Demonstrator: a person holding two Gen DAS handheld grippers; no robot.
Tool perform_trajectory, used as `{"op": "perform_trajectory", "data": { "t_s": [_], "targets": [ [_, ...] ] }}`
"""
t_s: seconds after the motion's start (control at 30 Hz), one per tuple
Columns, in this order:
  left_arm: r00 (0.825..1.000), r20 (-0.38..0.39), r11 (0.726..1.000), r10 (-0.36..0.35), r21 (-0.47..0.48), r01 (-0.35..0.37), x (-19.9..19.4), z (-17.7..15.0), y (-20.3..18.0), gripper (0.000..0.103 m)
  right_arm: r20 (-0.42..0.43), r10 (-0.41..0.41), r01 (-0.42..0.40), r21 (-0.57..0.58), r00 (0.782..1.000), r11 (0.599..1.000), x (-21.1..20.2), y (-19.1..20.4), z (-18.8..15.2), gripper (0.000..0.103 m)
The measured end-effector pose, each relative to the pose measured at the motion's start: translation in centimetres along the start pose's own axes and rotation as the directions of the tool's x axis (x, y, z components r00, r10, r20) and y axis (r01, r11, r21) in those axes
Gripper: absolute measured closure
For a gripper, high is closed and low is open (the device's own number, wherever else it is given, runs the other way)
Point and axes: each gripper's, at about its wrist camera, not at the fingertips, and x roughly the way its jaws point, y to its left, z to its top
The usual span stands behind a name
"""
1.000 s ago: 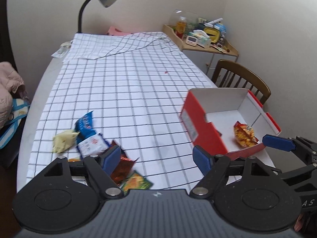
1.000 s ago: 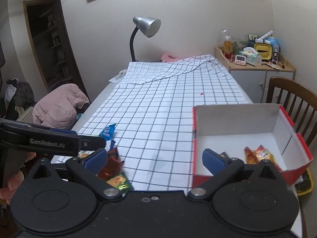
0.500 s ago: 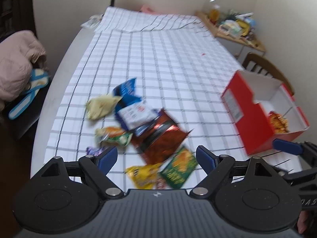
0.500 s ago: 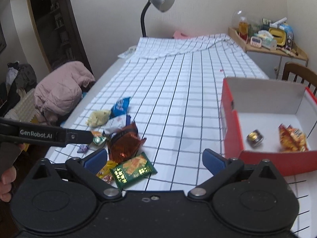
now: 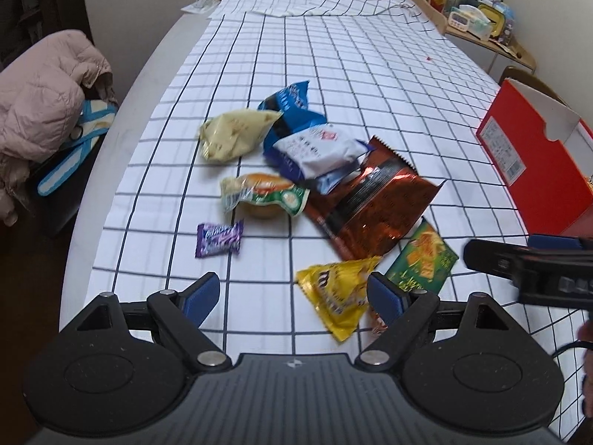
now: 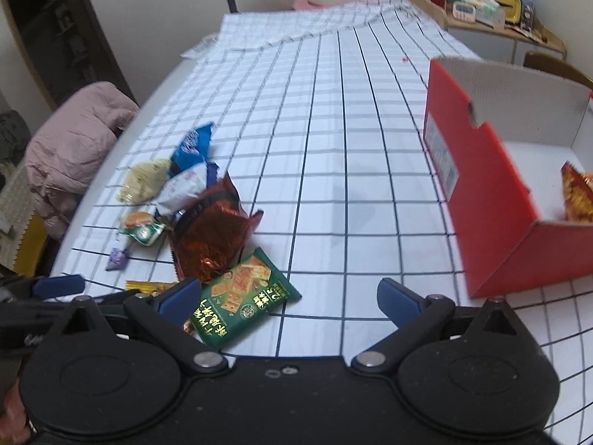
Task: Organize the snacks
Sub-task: 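Move both tools back over the snack pile, then grasp the yellow M&M's bag with the left tool while the right grasps the green cracker packet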
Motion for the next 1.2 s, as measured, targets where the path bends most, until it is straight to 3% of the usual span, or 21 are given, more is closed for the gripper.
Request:
{"op": "perform_trajectory", "data": {
  "t_s": [0.27,0.5,0.63,1.03,1.2],
  "targets": [
    [1.0,0.007,1.0,-0.017,0.023,0.017,-0.1,-0.8,0.3,0.016,-0.041,-0.043,0.045,0.039,0.998,0.998,3.7,2.2,0.2,0.004],
    [1.0,-0.005,0.999,-0.031,0.016,0.031,0.5,-0.8,0.6,0.016,-0.034,-0.135,0.135,0.011,0.99,0.991,5.0,3.6,0.2,0.008],
    [0.999,-0.009,0.999,-0.04,0.023,0.04,0.8,-0.6,0.6,0.016,-0.024,-0.143,0.142,-0.027,0.989,0.989,5.0,3.9,-0.3,0.01],
    [0.994,-0.038,0.994,-0.105,0.034,0.106,2.1,0.1,-0.3,0.017,-0.056,-0.156,0.154,-0.034,0.986,0.987,3.3,0.4,-2.2,0.025],
    [0.988,-0.079,0.991,-0.13,-0.005,0.13,3.3,0.5,-0.4,0.024,-0.055,-0.143,0.141,-0.029,0.988,0.99,2.0,-0.4,-3.2,0.036]
  ]
}}
